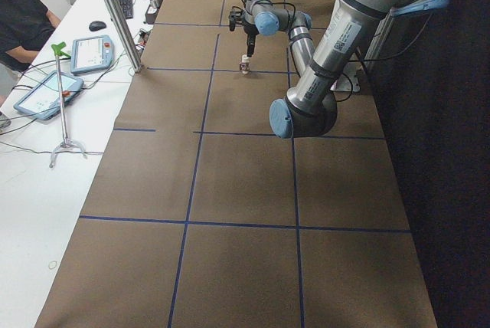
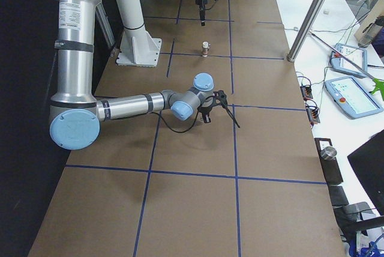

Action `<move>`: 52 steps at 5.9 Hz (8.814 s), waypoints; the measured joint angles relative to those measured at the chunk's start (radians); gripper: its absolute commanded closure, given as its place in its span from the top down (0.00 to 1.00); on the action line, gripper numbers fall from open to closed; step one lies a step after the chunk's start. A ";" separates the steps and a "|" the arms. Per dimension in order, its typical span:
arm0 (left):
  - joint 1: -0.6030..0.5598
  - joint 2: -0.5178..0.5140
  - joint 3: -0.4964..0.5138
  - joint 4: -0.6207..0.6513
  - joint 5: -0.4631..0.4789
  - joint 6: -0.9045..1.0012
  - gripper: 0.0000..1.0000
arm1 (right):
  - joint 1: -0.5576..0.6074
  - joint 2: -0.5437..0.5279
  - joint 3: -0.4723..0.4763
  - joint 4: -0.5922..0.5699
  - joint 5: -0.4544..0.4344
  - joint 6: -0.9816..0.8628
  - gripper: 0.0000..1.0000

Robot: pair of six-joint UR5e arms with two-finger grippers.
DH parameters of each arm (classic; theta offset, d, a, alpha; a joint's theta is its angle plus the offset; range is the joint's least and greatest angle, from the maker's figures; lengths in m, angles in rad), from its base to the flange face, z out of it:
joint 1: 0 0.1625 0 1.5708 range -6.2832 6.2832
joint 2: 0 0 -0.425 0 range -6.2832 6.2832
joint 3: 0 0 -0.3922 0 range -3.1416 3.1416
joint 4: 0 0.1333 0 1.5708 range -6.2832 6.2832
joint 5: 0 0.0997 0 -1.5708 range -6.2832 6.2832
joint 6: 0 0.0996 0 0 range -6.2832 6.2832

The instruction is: Assemble PPR valve and pipe with both arms

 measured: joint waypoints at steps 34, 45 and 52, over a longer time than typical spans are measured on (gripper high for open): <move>-0.136 0.420 -0.215 -0.050 -0.029 0.344 0.99 | -0.172 0.233 0.377 -0.591 -0.184 0.486 1.00; -0.960 0.728 0.178 0.063 -0.490 1.505 1.00 | 0.614 -0.077 -0.079 -0.564 0.174 -0.912 1.00; -0.959 0.732 0.141 0.010 -0.489 1.471 1.00 | 0.632 -0.067 -0.023 -0.664 0.188 -0.920 1.00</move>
